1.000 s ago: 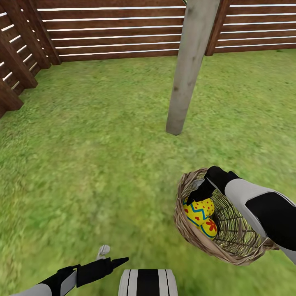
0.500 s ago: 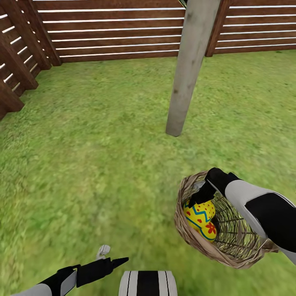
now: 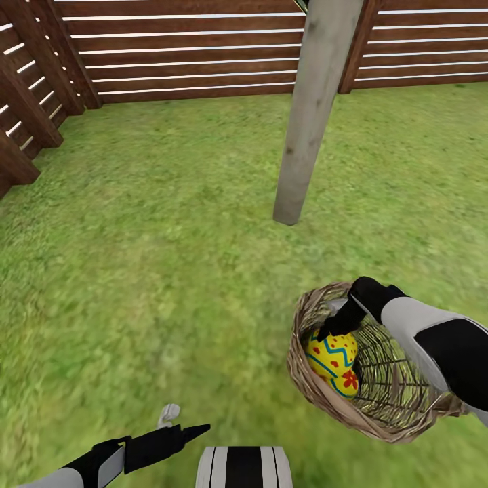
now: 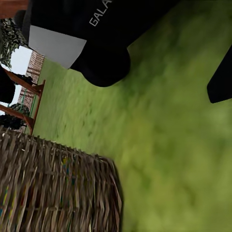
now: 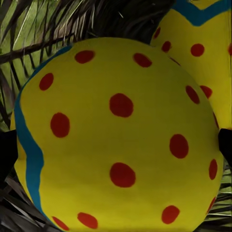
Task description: Take the three Easter eggs out of the wicker basket on the lawn in the garden, then place them on the lawn next to a single tree (choose any tree) so that all three eggs are next to the same tree and none are left in the basket.
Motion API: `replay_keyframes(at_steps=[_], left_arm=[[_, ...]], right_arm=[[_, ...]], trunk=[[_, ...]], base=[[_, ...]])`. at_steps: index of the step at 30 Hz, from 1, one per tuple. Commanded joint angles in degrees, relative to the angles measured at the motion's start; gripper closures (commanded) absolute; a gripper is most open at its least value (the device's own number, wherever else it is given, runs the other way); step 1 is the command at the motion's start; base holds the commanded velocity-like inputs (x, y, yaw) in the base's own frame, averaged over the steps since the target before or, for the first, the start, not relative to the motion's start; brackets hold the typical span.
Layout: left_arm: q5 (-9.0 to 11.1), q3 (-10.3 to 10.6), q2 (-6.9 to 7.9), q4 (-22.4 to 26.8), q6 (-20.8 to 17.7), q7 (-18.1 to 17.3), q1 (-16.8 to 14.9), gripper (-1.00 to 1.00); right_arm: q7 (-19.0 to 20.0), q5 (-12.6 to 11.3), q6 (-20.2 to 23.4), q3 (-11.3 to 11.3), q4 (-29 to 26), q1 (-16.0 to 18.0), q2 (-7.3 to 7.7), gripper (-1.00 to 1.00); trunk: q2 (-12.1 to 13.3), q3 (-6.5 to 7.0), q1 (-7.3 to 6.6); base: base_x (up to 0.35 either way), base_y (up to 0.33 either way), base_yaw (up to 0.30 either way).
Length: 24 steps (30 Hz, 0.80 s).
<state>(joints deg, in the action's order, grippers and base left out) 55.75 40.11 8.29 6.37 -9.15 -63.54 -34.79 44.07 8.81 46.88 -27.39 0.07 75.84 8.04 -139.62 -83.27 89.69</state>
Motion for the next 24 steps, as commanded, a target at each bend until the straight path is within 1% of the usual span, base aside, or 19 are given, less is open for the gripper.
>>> replay_keyframes(at_steps=[1, 2, 8, 14, 19, 22, 24], left_arm=[[0.59, 0.41, 0.06, 0.05, -0.60, -0.35, -0.02, -1.00], [0.59, 0.41, 0.10, 0.05, -0.60, -0.51, -0.02, -1.00], [0.59, 0.41, 0.14, 0.05, -0.60, -0.87, -0.02, -1.00], [0.59, 0.41, 0.14, 0.05, -0.60, -0.88, -0.02, -1.00], [0.59, 0.41, 0.14, 0.05, -0.60, -0.80, -0.02, -1.00], [0.59, 0.41, 0.14, 0.05, -0.60, -1.11, -0.02, -1.00], [0.59, 0.41, 0.14, 0.05, -0.60, -2.68, -0.02, -1.00]], right_arm=[[0.39, 1.72, -0.65, -1.97, 0.02, 0.01, 0.27, 1.00], [0.40, 1.73, -0.65, -1.97, 0.02, 0.01, 0.41, 1.00], [0.40, 1.82, -0.58, -2.05, 0.02, 0.01, 0.86, 1.00], [0.40, 1.88, -0.48, -2.06, 0.10, 0.01, 0.95, 1.00], [0.42, 1.91, -0.50, -2.15, 2.27, 0.01, 0.98, 1.00], [0.45, 1.91, -0.50, -2.24, 2.54, 0.01, 1.68, 1.00], [0.44, 1.91, -0.50, -2.29, 2.56, 0.01, 2.02, 1.00]], trunk=[[-0.01, -0.05, 0.00], [-0.01, -0.05, 0.00], [2.40, 1.03, -1.32], [4.80, 2.11, -2.63], [6.81, 3.01, -3.73], [8.01, 3.55, -4.39], [8.81, 3.90, -4.83]], base=[[0.000, 0.000, 0.000], [0.000, 0.000, 0.000], [0.000, 0.000, 0.000], [0.000, 0.000, 0.000], [0.000, 0.000, 0.000], [0.000, 0.000, 0.000], [0.000, 0.000, 0.000]])
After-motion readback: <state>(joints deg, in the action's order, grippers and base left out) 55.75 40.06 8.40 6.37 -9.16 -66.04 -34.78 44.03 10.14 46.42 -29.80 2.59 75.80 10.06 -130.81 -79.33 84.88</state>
